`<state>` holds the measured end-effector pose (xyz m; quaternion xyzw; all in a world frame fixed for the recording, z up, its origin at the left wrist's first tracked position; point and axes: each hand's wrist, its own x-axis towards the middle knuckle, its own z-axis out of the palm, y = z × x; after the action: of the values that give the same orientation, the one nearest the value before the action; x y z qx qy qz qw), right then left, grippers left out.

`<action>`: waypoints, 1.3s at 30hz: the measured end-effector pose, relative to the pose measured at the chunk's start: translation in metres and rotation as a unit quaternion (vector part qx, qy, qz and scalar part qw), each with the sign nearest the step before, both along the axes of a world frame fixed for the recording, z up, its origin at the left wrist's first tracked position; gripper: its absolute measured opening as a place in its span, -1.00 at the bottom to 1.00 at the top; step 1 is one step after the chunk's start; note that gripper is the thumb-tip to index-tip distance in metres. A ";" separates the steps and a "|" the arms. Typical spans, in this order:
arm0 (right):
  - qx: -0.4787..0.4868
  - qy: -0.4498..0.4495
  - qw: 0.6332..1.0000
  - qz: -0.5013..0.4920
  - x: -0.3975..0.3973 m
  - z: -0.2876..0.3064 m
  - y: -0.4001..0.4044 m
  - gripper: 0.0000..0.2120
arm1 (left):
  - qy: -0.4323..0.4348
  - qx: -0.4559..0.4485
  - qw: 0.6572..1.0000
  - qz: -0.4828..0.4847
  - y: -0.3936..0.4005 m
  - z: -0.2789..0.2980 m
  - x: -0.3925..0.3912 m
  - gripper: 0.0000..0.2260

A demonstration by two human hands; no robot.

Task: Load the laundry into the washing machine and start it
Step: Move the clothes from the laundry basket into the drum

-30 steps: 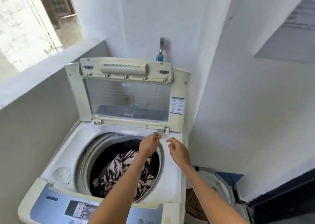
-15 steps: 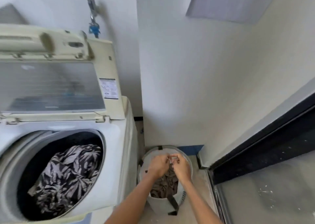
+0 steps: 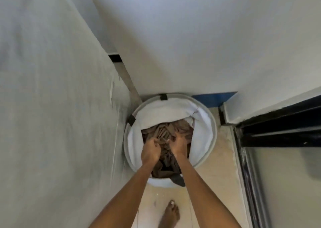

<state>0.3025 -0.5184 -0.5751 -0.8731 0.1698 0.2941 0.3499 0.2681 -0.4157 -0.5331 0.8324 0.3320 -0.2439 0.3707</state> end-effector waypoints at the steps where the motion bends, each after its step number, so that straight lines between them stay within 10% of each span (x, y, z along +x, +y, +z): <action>1: -0.026 0.011 0.999 0.022 0.003 -0.018 0.006 -0.47 | 0.008 0.002 1.000 0.005 0.004 -0.015 -0.001 -0.74; 5: -0.113 0.030 0.987 0.110 0.002 -0.048 0.022 -0.67 | 0.007 0.016 1.000 0.019 0.018 -0.045 -0.003 -0.72; 9: 0.039 -0.004 0.999 0.021 -0.016 -0.032 0.020 -0.85 | -0.002 0.007 0.999 0.036 0.027 -0.036 -0.005 -0.72; 14: 0.224 -0.049 0.961 -0.153 -0.022 0.079 -0.004 -0.71 | -0.038 -0.029 0.999 0.009 0.031 0.014 -0.002 -0.70; 21: 0.421 -0.147 0.889 -0.102 0.029 0.297 0.001 -0.72 | -0.176 -0.049 0.983 -0.024 0.017 0.121 0.005 -0.60; 34: 0.160 -0.243 0.949 0.117 0.006 0.414 -0.008 -0.83 | -0.272 -0.073 0.956 -0.082 0.043 0.280 0.002 -0.81; 39: 0.103 -0.254 0.958 0.086 -0.011 0.376 -0.029 -0.67 | -0.265 -0.081 0.954 0.117 0.032 0.283 -0.009 -0.83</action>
<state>0.2914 -0.5469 -0.1995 -0.8895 -0.0313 0.1075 0.4430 0.2596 -0.3837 -0.2502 0.7898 0.2958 0.0042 0.5373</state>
